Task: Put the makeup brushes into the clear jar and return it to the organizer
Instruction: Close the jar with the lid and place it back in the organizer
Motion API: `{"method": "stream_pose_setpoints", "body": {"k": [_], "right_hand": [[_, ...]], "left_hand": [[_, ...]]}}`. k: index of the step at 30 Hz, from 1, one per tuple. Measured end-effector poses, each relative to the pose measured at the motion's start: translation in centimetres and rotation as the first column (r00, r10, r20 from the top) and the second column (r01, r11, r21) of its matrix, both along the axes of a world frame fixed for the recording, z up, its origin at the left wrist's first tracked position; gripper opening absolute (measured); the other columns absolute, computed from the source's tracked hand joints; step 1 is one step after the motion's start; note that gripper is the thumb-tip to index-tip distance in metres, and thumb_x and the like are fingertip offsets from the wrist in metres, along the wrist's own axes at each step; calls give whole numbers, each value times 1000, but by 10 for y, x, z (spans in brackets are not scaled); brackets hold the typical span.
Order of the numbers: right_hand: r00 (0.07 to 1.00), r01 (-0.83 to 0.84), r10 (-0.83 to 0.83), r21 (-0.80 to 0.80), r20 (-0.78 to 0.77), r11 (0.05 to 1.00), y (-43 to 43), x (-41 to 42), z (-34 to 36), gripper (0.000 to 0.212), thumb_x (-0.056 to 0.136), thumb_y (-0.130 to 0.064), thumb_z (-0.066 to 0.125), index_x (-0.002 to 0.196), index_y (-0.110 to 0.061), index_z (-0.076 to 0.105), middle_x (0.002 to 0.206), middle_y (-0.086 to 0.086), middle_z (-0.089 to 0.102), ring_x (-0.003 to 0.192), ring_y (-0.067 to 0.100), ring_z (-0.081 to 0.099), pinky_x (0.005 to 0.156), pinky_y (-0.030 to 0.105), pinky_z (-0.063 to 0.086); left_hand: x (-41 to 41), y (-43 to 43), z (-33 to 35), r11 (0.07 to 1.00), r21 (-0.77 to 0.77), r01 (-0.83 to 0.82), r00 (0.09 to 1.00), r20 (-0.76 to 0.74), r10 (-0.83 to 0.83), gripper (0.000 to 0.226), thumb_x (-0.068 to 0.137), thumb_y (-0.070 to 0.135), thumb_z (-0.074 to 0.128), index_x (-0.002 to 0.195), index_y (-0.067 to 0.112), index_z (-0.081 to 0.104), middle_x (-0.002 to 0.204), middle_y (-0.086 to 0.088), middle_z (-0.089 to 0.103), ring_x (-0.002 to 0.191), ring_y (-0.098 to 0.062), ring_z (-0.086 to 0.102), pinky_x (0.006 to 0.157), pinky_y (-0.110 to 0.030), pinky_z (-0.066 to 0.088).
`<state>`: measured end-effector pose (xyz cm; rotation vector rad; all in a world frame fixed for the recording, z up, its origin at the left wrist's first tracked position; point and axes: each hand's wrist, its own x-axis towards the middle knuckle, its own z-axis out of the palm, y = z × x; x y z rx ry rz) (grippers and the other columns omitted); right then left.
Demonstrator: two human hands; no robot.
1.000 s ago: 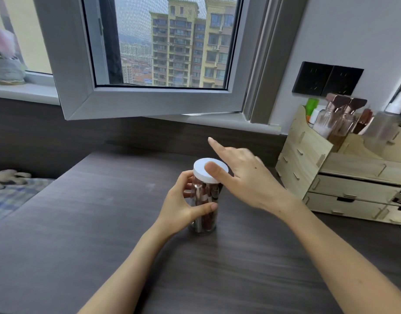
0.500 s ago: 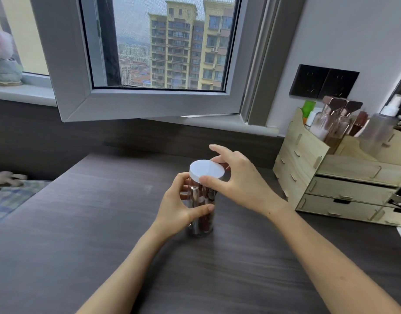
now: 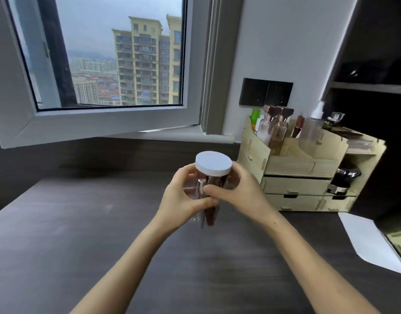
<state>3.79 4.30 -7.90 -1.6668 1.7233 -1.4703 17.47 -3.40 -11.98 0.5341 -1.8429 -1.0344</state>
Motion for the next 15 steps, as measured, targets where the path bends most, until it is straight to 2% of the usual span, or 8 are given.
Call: {"method": "stream_pose_setpoints", "body": {"k": [3, 5, 9, 12, 15], "right_hand": [[995, 101, -98, -148, 28, 984, 22, -28, 26, 54, 67, -18, 83, 111, -35, 56, 107, -14, 66, 102, 0, 60, 79, 12, 51], [980, 198, -185, -252, 75, 947, 36, -51, 45, 56, 70, -16, 80, 118, -28, 54, 113, -12, 63, 106, 1, 58, 77, 8, 51], [908, 409, -408, -395, 93, 823, 52, -101, 75, 60, 73, -20, 79, 126, -19, 50, 120, -8, 58, 119, 13, 54, 93, 19, 49], [858, 483, -510, -422, 56, 767, 45, -132, 84, 69, 73, -22, 79, 132, -11, 46, 130, 3, 55, 123, 19, 52, 100, 29, 46], [840, 502, -541, -415, 28, 759, 30, -155, 87, 71, 73, -23, 79, 133, -10, 44, 131, 5, 54, 123, 20, 51, 101, 31, 44]], "left_hand": [[-31, 8, 25, 993, -53, 108, 994, -15, -109, 85, 54, 43, 79, 129, 46, 40, 131, 3, 46, 123, -8, 49, 103, -28, 43], [-49, 11, 40, 988, -48, 147, 989, 5, -147, 85, 59, 43, 76, 133, 45, 36, 132, 6, 47, 123, -1, 46, 103, -19, 38], [-83, 12, 61, 970, -9, 242, 970, -29, -242, 55, 80, 6, 67, 125, 33, 51, 129, 3, 55, 115, -1, 52, 102, -24, 39], [-119, 15, 79, 942, 16, 336, 942, 18, -336, 60, 84, -9, 53, 127, 32, 48, 136, 3, 50, 119, -3, 47, 105, -21, 37], [-158, 15, 97, 928, 34, 370, 924, 89, -372, 66, 84, -12, 46, 139, 24, 40, 133, 9, 47, 114, 2, 43, 95, -11, 42]]}}
